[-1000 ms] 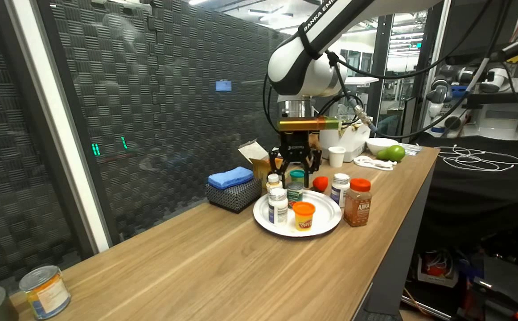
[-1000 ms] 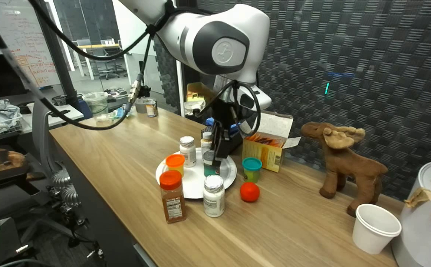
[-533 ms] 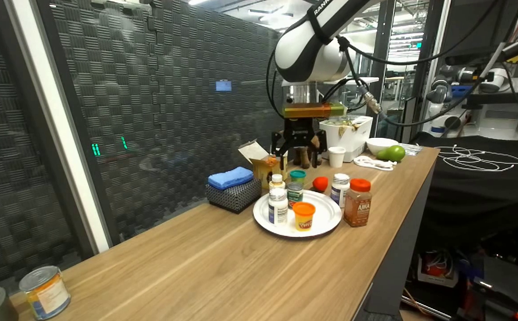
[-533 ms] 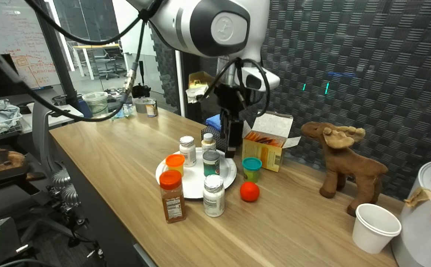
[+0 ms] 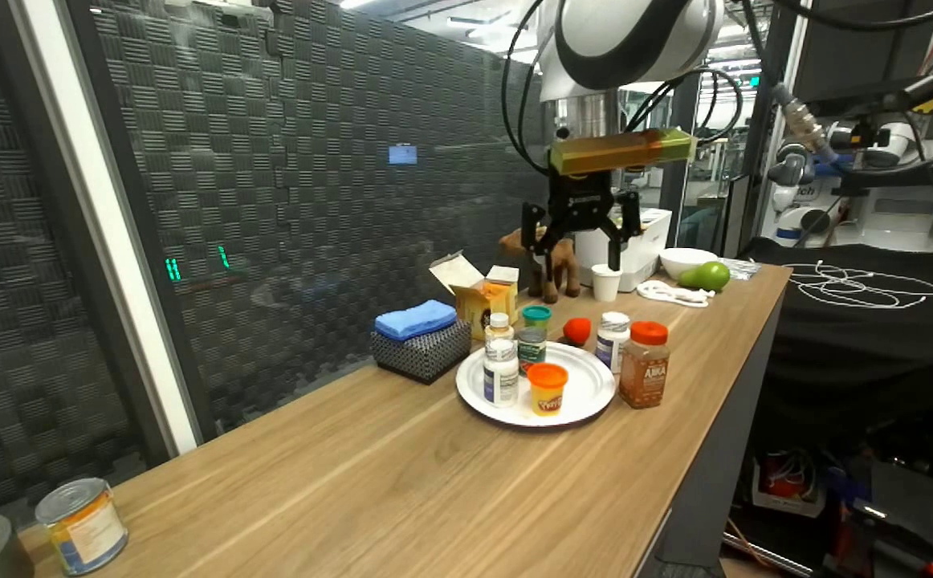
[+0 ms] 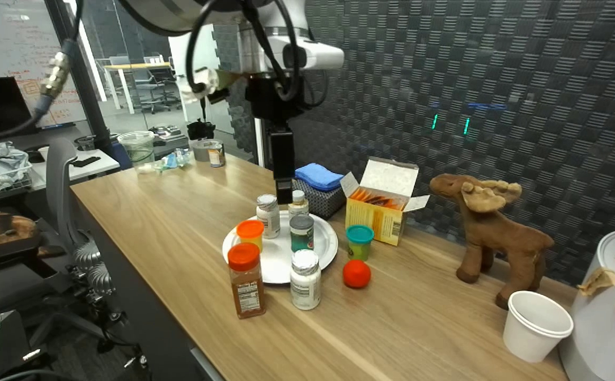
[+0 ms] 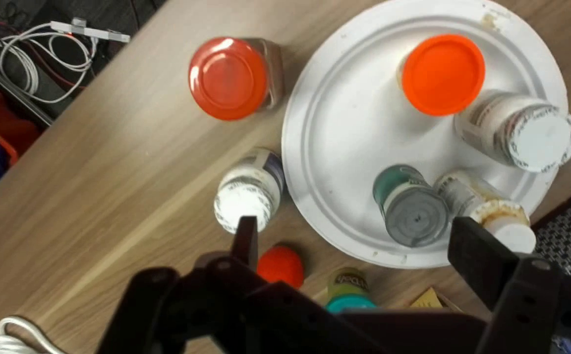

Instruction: Put the objects on the table onto the tray

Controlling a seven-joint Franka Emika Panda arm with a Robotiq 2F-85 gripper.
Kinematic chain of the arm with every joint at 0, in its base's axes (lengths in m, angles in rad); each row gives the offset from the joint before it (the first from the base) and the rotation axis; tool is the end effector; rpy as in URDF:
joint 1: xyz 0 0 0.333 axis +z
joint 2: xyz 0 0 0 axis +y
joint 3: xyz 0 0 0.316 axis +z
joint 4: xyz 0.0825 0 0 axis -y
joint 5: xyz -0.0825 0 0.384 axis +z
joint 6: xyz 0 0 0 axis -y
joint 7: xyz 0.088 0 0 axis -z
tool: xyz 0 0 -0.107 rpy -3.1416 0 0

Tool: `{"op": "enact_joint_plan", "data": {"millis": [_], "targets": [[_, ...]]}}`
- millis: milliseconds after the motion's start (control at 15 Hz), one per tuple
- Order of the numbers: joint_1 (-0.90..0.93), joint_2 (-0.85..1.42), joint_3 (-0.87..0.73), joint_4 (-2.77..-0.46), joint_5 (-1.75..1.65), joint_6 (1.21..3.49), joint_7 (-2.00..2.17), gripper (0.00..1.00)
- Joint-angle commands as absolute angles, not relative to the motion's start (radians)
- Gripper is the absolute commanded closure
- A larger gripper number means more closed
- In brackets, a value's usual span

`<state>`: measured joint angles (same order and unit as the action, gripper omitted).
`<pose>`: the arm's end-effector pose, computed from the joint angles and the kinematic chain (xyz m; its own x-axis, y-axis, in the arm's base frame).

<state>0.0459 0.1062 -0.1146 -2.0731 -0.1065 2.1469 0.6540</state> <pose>0.5608 -0.0421 0.3775 0.7889 -0.6137 0.0327 -0.6135 -0.7833 0.1001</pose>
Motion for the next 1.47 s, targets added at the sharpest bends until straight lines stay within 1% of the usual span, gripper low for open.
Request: {"op": "enact_joint_plan", "data": {"millis": [0, 200, 400, 800, 1133, 1400], "targets": [[0.034, -0.046, -0.079, -2.261, -0.148, 2.211, 0.673, 0.00], [0.015, -0.081, -0.064, -2.349, -0.104, 2.289, 0.611, 0.00], [0.012, -0.074, -0.047, -2.442, -0.107, 2.397, 0.637, 0.00], [-0.022, -0.162, -0.051, -2.567, -0.121, 2.501, 0.665, 0.00], [-0.066, -0.275, -0.039, -2.625, -0.105, 2.591, 0.652, 0.00], [-0.088, -0.297, -0.012, -2.620, -0.106, 2.602, 0.641, 0.00]]}}
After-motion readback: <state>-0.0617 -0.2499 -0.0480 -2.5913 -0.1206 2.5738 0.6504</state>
